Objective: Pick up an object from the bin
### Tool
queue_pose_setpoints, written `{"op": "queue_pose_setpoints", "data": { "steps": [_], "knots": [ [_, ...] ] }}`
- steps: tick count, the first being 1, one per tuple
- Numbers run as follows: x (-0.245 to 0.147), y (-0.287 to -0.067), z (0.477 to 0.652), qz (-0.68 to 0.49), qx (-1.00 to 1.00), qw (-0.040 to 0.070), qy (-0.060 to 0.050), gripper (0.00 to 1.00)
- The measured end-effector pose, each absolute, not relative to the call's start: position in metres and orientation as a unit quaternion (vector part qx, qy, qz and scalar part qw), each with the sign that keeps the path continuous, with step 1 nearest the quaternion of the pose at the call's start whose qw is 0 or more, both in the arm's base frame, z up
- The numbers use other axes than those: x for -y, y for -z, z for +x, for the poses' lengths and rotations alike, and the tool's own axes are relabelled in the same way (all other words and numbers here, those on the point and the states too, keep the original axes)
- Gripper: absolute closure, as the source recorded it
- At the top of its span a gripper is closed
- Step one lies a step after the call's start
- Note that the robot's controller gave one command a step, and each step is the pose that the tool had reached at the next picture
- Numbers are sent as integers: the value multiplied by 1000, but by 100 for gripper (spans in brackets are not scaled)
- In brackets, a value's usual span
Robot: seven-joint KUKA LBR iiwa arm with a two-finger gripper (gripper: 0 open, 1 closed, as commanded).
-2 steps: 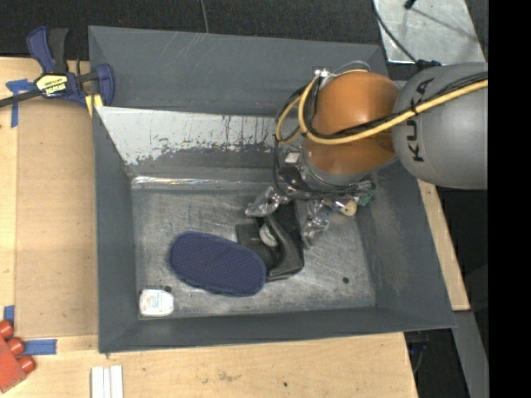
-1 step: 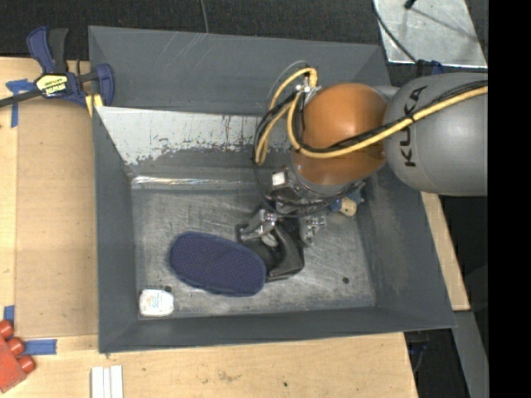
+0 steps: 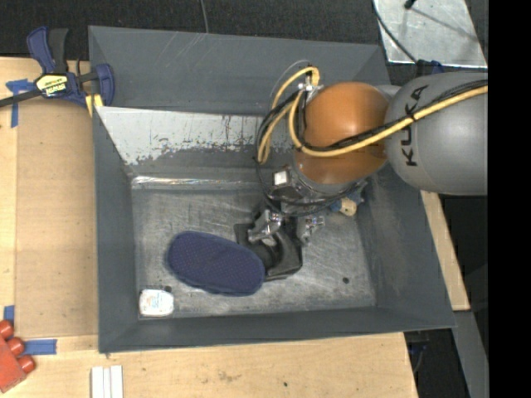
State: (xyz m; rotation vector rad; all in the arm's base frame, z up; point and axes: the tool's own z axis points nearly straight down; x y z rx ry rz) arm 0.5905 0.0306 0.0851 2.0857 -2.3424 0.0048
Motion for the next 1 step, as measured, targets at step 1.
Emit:
{"op": "queue_pose_setpoints", "data": {
  "steps": [1],
  "knots": [
    [-52,-238,598,740,673,-2,0,100]
  ]
}}
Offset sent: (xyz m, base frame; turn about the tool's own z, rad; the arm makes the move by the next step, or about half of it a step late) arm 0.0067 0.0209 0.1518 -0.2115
